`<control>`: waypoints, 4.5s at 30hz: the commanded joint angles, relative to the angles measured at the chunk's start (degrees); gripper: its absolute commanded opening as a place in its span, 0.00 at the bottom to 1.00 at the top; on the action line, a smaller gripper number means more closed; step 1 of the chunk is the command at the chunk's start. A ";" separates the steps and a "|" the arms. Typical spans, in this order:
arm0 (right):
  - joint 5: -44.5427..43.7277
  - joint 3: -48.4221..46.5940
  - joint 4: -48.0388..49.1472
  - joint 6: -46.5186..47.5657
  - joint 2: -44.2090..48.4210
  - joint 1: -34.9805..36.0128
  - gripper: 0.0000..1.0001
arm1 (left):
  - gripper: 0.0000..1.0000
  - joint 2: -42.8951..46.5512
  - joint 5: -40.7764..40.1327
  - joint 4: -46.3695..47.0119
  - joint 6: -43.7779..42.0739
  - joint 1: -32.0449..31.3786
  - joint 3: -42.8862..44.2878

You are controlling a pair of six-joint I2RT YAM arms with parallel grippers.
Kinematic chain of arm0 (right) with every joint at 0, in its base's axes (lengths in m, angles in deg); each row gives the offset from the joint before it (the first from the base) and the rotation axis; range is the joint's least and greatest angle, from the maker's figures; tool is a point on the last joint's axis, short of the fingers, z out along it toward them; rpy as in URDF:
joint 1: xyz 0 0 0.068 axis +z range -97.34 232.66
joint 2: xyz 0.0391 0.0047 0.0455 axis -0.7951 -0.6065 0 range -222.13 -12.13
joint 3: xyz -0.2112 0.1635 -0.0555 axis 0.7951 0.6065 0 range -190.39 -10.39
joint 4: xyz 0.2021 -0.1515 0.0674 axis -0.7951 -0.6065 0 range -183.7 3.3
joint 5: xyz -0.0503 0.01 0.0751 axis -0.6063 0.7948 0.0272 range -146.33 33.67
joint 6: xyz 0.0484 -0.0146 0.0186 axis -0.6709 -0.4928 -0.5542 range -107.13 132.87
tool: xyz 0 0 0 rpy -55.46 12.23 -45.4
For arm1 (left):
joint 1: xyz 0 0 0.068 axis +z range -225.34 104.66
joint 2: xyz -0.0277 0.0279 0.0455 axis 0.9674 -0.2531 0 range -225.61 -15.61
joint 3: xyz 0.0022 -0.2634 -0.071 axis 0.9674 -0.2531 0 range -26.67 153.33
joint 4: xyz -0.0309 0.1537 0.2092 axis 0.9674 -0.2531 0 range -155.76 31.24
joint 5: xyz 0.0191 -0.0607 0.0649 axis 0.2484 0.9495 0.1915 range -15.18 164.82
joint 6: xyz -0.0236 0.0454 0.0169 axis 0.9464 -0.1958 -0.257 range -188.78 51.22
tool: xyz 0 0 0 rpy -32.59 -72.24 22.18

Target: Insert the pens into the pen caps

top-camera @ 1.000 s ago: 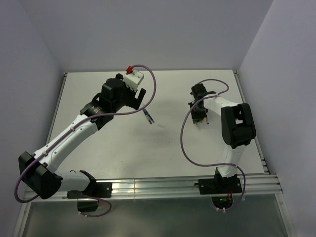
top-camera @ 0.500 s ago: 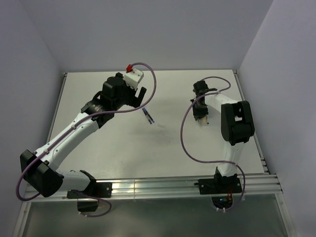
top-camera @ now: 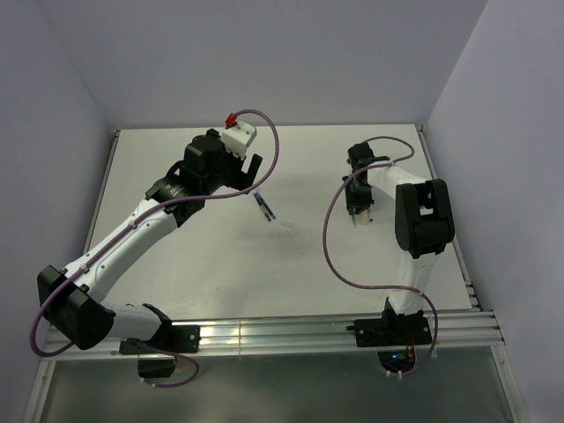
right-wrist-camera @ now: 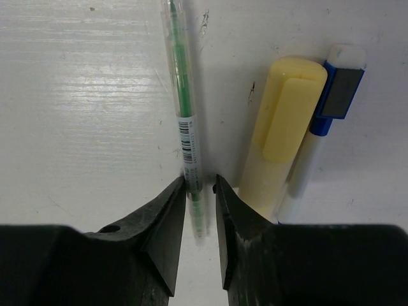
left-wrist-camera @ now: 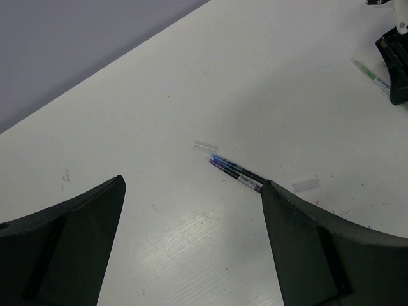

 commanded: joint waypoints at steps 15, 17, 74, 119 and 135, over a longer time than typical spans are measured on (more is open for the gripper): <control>5.72 -8.20 -1.35 4.88 13.07 -0.56 0.32 | 0.94 -1.27 3.36 -0.52 3.56 2.94 3.63; 9.51 -8.91 -0.04 7.86 15.80 -0.56 0.32 | 0.94 -2.23 6.70 -1.58 3.92 4.61 3.80; 14.97 2.78 7.71 15.17 30.76 -0.30 0.99 | 0.45 -43.63 -3.22 -6.41 44.17 4.53 14.61; 53.51 -5.13 3.12 6.47 26.27 0.23 0.81 | 0.00 -19.05 14.69 -1.08 40.31 7.15 6.80; 67.88 -5.04 34.69 -21.13 30.58 8.57 0.92 | 0.00 -2.76 40.46 51.41 55.15 8.22 -7.71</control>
